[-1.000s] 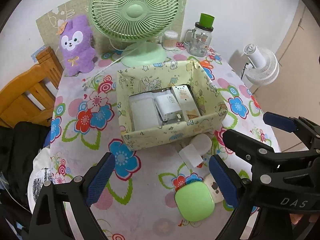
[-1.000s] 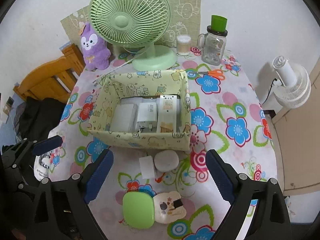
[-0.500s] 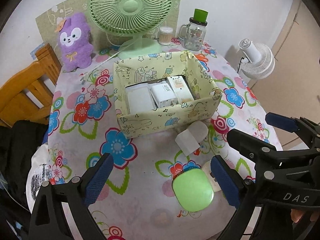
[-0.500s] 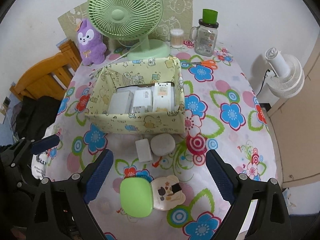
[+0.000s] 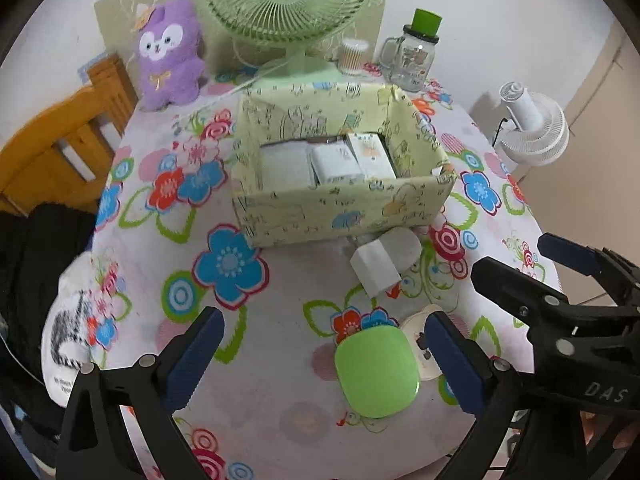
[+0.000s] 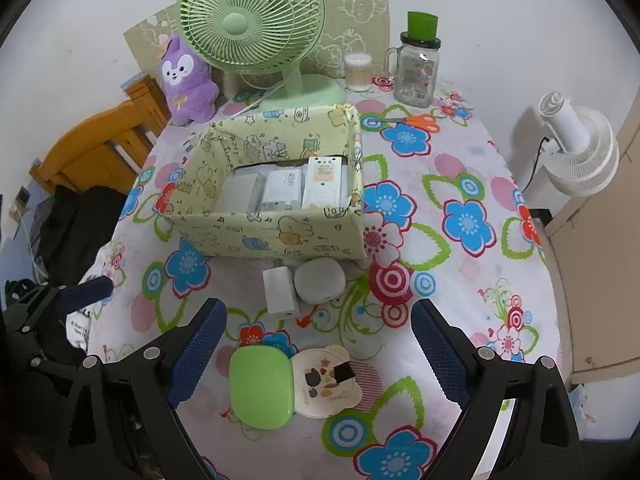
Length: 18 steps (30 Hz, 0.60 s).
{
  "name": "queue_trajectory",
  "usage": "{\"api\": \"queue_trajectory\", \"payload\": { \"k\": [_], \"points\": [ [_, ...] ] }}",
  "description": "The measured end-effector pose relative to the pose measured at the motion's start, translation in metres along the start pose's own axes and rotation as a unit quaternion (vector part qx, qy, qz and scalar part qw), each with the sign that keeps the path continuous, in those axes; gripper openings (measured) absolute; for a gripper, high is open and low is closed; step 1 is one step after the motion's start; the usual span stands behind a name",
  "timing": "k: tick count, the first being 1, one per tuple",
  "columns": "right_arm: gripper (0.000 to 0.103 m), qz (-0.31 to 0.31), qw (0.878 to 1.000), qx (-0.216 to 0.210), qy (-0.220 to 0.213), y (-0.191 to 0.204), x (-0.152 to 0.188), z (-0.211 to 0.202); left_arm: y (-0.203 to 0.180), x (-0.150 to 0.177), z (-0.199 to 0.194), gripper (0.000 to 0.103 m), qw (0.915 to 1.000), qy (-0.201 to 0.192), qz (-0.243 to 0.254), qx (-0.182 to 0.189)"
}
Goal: Organize rigid objects
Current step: 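Move the left tool to the white cube charger while the right tool approaches the white round case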
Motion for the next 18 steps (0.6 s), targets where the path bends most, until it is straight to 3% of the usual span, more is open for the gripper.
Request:
{"api": "queue_trajectory", "payload": {
  "k": [18],
  "points": [
    [0.095,-0.032,0.999,-0.014,0.022,-0.016,0.02,0.039,-0.002,0.023,0.038,0.101,0.9984,0.033,-0.028,-0.036]
  ]
}}
Point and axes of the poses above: each gripper's, at about its wrist camera, not at the fingertips, and z roughly the way its jaws point, y to its left, x to its underside, the point moved 9 cm from there along z, roughly the way its jaws point, and after that the axes turned 9 degrees about x, right-handed, at the moved point
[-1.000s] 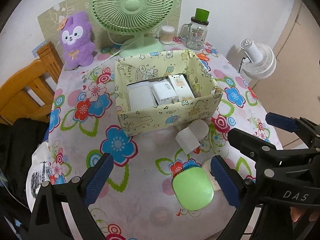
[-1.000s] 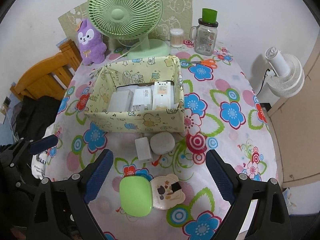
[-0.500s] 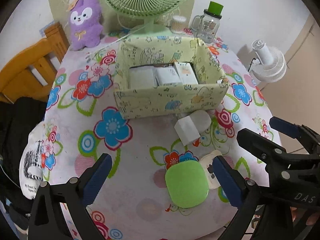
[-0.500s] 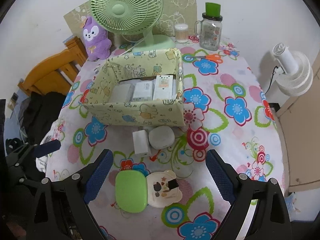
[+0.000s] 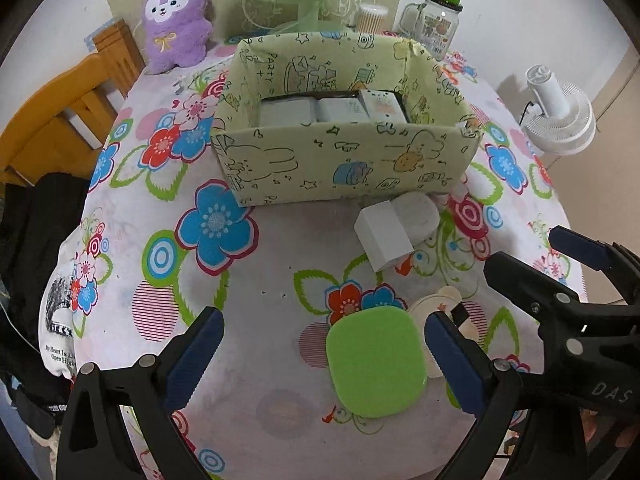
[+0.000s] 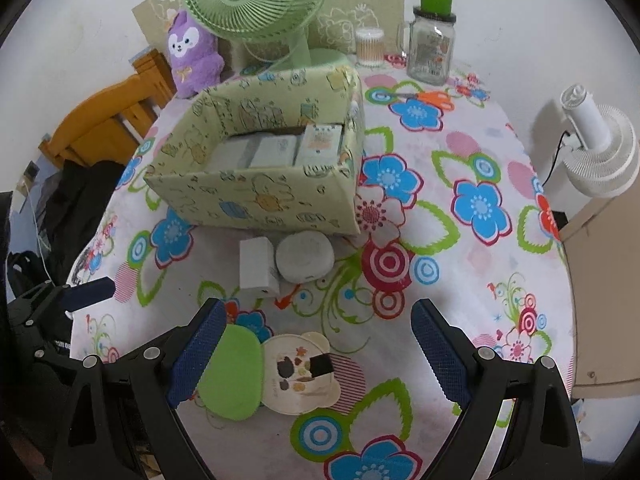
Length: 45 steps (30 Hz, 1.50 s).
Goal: Organize rigid objects
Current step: 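Move the left tool to the white cube charger while the right tool approaches the white round case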
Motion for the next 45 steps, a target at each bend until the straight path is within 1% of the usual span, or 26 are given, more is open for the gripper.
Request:
{"api": "queue_trajectory", "payload": {
  "k": [6,15,27,28,30,32,34,37,40,45],
  "points": [
    [0.095,-0.016,1.0,0.01,0.005,-0.006,0.002,0.017,-0.001,0.004,0.015,0.101,0.9999,0.008,-0.007,-0.001],
    [0.095,-0.03,0.999,0.013,0.024,-0.009,0.007,0.042,-0.007,0.019,0.045,0.101,0.9991,0.038,-0.016,0.004],
    [0.095,-0.046,0.998,0.011,0.051,-0.004,0.02,0.065,-0.017,0.038,0.066,0.101,0.9974,0.065,-0.032,0.01],
    [0.095,-0.046,0.998,0.012,0.052,-0.004,0.02,0.066,-0.018,0.04,0.067,0.101,0.9973,0.065,-0.032,0.01],
    [0.095,-0.042,0.998,0.012,0.055,-0.005,0.021,0.068,-0.02,0.043,0.068,0.094,0.9971,0.068,-0.032,0.012],
    [0.095,-0.038,0.998,0.012,0.057,-0.007,0.021,0.07,-0.023,0.048,0.071,0.092,0.9963,0.077,-0.034,0.018],
    [0.095,-0.037,0.998,0.011,0.058,-0.006,0.021,0.071,-0.024,0.056,0.071,0.092,0.9965,0.074,-0.035,0.017],
    [0.095,-0.04,0.998,0.012,0.056,-0.006,0.019,0.072,-0.023,0.056,0.07,0.091,0.997,0.071,-0.031,0.01],
    [0.095,-0.038,0.998,0.012,0.051,-0.003,0.013,0.074,-0.018,0.05,0.068,0.091,0.9973,0.067,-0.029,0.0],
    [0.095,-0.046,0.998,0.015,0.04,0.006,0.0,0.082,-0.012,0.037,0.064,0.091,0.9979,0.059,-0.025,-0.003]
  ]
}}
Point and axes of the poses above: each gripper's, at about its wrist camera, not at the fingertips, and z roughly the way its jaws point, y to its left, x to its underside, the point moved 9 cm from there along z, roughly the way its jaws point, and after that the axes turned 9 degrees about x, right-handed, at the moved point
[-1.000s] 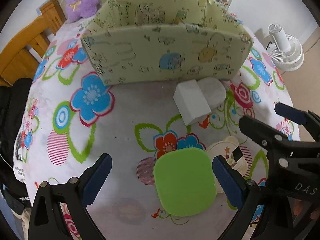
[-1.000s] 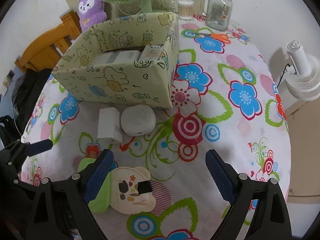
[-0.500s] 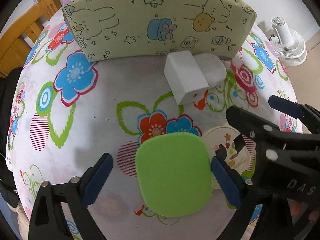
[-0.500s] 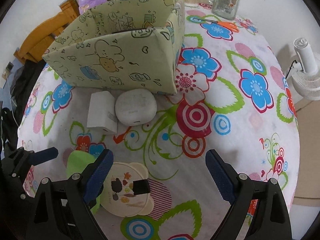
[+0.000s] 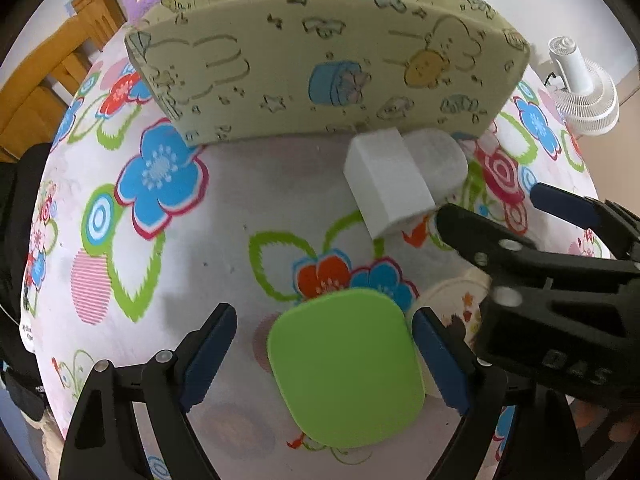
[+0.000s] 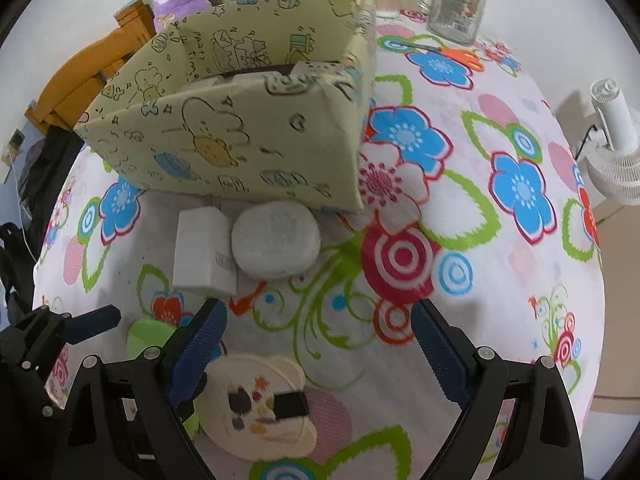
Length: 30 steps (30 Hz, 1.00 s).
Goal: Organize rigid objects
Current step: 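Move the left tool to the white cube charger while the right tool approaches the white round case, then grasp the white cube charger with the left tool while the right tool grasps the white round case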
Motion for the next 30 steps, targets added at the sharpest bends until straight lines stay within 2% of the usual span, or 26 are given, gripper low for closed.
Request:
{"api": "queue_trajectory", "payload": {
  "k": [4,10,12,16,21,30],
  "points": [
    [0.094,-0.004,1.0,0.012,-0.009,0.003,-0.011,0.009,0.004,-0.005,-0.002,0.091,1.0,0.0,-0.001,0.0],
    [0.087,-0.004,1.0,0.015,-0.024,0.01,-0.023,0.016,0.014,-0.009,-0.003,0.091,0.9999,0.001,-0.012,0.0],
    [0.082,-0.01,0.999,0.017,-0.029,0.016,-0.026,0.018,0.015,-0.012,-0.002,0.091,0.9999,0.002,-0.014,-0.001],
    [0.059,-0.025,0.999,0.021,-0.023,0.028,-0.026,0.024,0.037,-0.033,-0.005,0.091,0.9998,0.002,-0.017,-0.006],
    [0.058,-0.009,1.0,0.02,-0.014,0.02,-0.027,0.025,0.049,-0.061,0.0,0.092,0.9999,0.003,0.003,-0.016],
    [0.058,0.042,0.998,0.041,0.004,-0.026,-0.021,0.018,0.041,-0.096,0.008,0.09,0.999,-0.005,0.04,-0.018]
  ]
}}
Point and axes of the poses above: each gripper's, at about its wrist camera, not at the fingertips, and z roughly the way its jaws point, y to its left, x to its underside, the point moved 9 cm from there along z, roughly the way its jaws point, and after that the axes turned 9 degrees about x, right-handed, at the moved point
